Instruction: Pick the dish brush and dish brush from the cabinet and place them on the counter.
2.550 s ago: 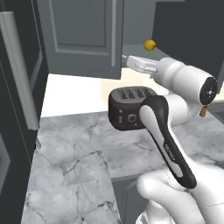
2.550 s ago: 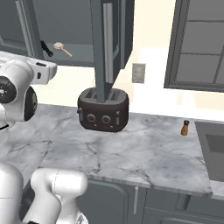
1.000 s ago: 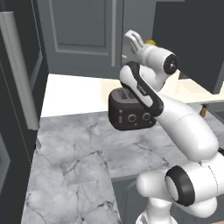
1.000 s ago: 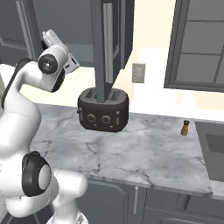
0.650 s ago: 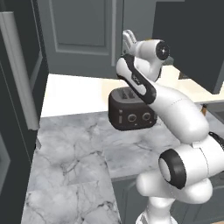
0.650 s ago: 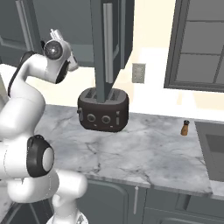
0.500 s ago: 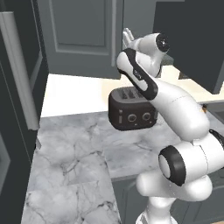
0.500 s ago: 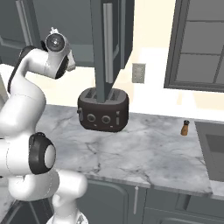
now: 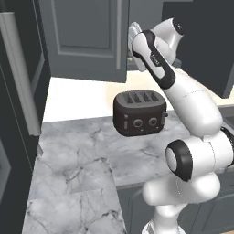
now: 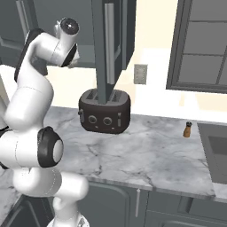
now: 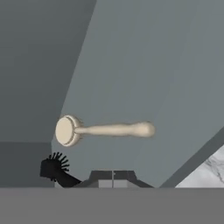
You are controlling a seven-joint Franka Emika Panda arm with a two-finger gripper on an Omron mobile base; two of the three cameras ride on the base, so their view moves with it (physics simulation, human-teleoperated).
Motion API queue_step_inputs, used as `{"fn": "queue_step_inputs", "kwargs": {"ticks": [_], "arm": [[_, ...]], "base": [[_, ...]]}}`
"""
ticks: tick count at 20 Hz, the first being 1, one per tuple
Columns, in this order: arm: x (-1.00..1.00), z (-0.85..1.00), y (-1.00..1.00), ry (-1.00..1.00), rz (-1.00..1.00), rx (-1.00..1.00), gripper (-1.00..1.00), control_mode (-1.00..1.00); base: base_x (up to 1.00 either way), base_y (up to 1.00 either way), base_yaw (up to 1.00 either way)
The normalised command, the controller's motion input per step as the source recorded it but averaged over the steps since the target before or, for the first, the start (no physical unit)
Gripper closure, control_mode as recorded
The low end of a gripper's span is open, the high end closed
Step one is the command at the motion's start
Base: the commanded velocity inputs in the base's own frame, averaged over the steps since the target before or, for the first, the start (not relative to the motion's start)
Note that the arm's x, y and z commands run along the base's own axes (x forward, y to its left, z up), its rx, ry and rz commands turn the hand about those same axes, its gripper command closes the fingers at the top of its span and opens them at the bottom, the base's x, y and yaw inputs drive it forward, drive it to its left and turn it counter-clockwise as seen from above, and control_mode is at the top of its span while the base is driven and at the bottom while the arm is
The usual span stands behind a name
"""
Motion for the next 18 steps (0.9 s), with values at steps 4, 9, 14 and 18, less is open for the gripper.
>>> {"fn": "queue_step_inputs", "kwargs": {"ticks": [4, 9, 14, 18], "arm": [[0.01, -0.06, 0.03, 0.0, 0.03, 0.12, 1.0, -1.0], [0.01, -0.11, 0.15, 0.01, 0.09, 0.03, 1.0, -1.0], [0.08, -0.06, 0.06, 0.05, 0.11, 0.01, 1.0, -1.0], [0.24, -0.04, 0.06, 0.12, 0.11, 0.0, 1.0, -1.0]], "base": [[0.0, 0.0, 0.0], [0.0, 0.0, 0.0], [0.0, 0.0, 0.0], [0.0, 0.0, 0.0]]}}
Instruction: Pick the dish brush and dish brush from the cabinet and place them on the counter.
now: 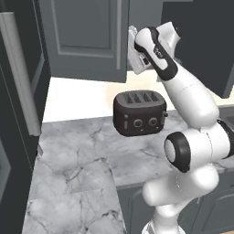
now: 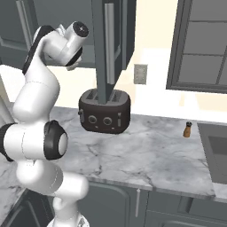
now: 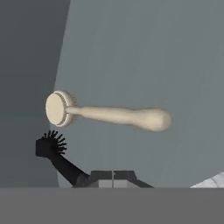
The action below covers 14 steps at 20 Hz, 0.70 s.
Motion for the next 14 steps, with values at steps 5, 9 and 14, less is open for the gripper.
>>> {"fn": "queue_step_inputs", "kwargs": {"ticks": [5, 9, 14], "arm": [[0.53, -0.04, 0.19, 0.17, 0.11, 0.01, 1.0, -1.0], [0.49, -0.09, 0.25, 0.2, 0.13, 0.01, -1.0, -1.0], [0.36, -0.06, 0.26, 0.13, 0.14, 0.01, -1.0, -1.0]], "base": [[0.0, 0.0, 0.0], [0.0, 0.0, 0.0], [0.0, 0.0, 0.0]]}}
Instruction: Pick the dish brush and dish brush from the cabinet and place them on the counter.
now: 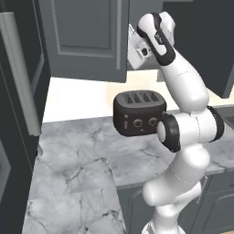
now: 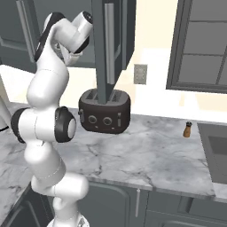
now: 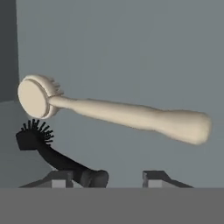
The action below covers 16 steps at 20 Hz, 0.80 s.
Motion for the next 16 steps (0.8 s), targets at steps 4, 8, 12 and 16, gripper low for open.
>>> {"fn": "queue_step_inputs", "kwargs": {"ticks": [4, 8, 12, 16], "arm": [[0.32, -0.1, 0.45, 0.09, 0.14, 0.0, -1.0, -1.0], [0.25, -0.14, 0.52, 0.1, 0.16, 0.0, -1.0, -1.0], [-0.01, -0.23, 0.4, 0.11, 0.27, 0.01, -1.0, -1.0], [-0.35, -0.3, 0.23, 0.03, 0.32, 0.06, -1.0, -1.0]], "base": [[0.0, 0.0, 0.0], [0.0, 0.0, 0.0], [0.0, 0.0, 0.0], [0.0, 0.0, 0.0]]}}
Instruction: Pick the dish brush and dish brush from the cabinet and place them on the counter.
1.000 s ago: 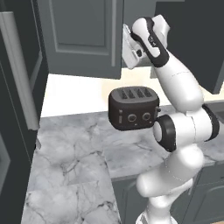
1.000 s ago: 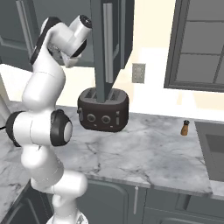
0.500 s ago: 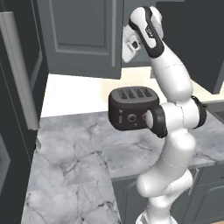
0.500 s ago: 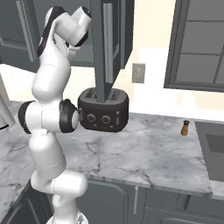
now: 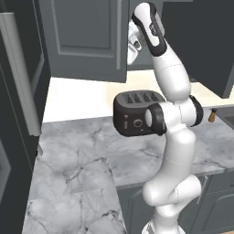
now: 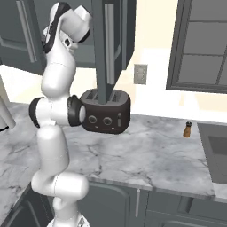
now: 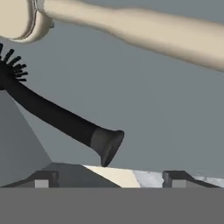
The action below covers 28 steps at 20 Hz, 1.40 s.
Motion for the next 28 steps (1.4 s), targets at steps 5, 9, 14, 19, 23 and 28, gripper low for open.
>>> {"fn": "queue_step_inputs", "kwargs": {"ticks": [5, 9, 14, 19, 23, 28], "arm": [[-0.49, -0.36, 0.17, 0.0, 0.3, 0.11, -1.0, -1.0], [-0.53, -0.38, 0.19, -0.02, 0.26, 0.12, -1.0, -1.0], [-0.47, -0.31, 0.28, -0.06, 0.23, 0.13, -1.0, -1.0], [-0.64, -0.15, 0.42, -0.17, 0.1, 0.11, -1.0, -1.0], [-0.73, -0.12, 0.4, -0.23, 0.05, 0.12, -1.0, -1.0], [-0.8, -0.08, 0.42, -0.29, 0.02, 0.1, -1.0, -1.0]], "base": [[0.0, 0.0, 0.0], [0.0, 0.0, 0.0], [0.0, 0.0, 0.0], [0.0, 0.0, 0.0], [0.0, 0.0, 0.0], [0.0, 0.0, 0.0]]}}
